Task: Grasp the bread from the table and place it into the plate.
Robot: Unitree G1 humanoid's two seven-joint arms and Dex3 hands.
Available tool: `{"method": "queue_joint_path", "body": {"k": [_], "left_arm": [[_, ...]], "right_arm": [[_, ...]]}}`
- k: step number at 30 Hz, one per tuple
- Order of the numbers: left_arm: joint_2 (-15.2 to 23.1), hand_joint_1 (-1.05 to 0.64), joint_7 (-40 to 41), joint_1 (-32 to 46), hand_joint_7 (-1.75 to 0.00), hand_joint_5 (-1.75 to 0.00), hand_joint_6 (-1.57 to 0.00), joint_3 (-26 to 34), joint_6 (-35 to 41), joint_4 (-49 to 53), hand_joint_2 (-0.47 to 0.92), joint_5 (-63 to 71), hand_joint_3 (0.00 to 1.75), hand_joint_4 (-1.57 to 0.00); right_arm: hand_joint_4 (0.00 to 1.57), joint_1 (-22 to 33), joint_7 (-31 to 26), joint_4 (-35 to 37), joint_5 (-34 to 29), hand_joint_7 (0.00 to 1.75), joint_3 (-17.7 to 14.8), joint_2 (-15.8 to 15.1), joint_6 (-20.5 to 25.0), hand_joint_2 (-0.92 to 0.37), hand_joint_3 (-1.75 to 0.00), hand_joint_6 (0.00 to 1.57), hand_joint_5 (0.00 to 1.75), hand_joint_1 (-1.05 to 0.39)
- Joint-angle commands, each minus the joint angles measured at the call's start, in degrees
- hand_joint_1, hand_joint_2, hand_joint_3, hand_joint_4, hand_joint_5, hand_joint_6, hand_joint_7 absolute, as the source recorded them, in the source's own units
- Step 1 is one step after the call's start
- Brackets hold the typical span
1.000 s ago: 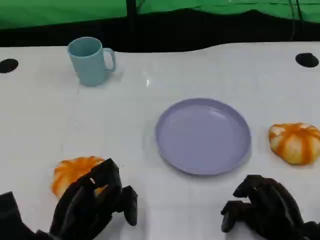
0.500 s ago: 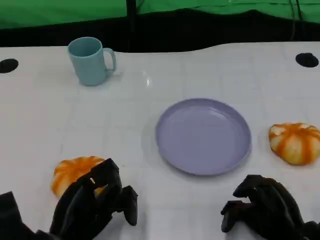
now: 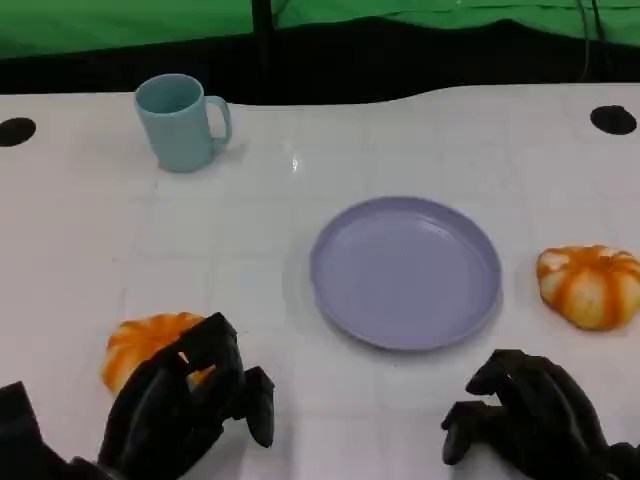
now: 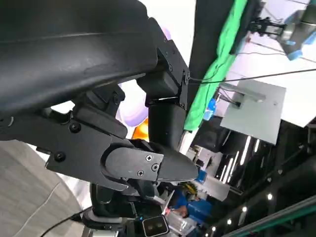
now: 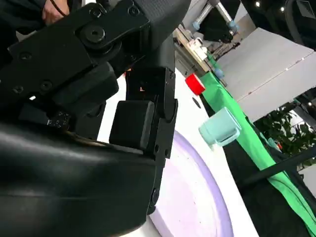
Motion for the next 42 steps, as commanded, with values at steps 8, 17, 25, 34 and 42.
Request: {"method": "queue_joint_path", "body": {"k": [8,17,25,34,42], "left_arm": [[2.3,-0.66,-0.1,-0.6,-1.04,-1.62,-0.62,0.7,-7.9,-0.8,0.92,5.8,0.3,-0.6],[7.2,-0.65,3.7,-0.8,-0.62,-1.35,-0.56,-0.1,-14.6,-4.5,0.92,16.2,0.29,-0.53],[14.0,-0.65,5.7,-0.7,-0.41,-1.08,-0.43,-1.1,-13.1,-10.0,0.92,22.6,0.22,-0.42],[20.7,-0.7,11.5,0.7,-0.15,-0.82,-0.33,-2.2,-11.6,-18.3,0.92,34.7,0.13,-0.23],[27.7,-0.77,16.0,3.0,0.0,-0.42,-0.26,-3.2,-6.7,-29.9,0.92,53.6,0.13,-0.22]], "right_arm": [[1.57,0.0,-0.2,-0.1,0.3,0.39,-0.4,-0.2,-0.3,-0.73,0.0,1.57,0.75,-1.04],[1.57,0.1,-0.5,-0.3,0.0,0.41,-0.3,-0.1,-0.5,-0.73,0.0,1.57,0.77,-1.04],[1.57,0.0,-0.5,-0.4,0.7,0.39,-0.5,-0.1,0.3,-0.72,0.0,1.57,0.74,-1.03],[1.57,0.2,-0.8,-0.7,0.5,0.4,-0.3,-0.1,0.2,-0.73,0.0,1.57,0.75,-1.04],[1.57,0.2,-0.4,-0.5,0.7,0.37,-0.3,-0.1,0.2,-0.72,0.0,1.57,0.74,-1.04]]}}
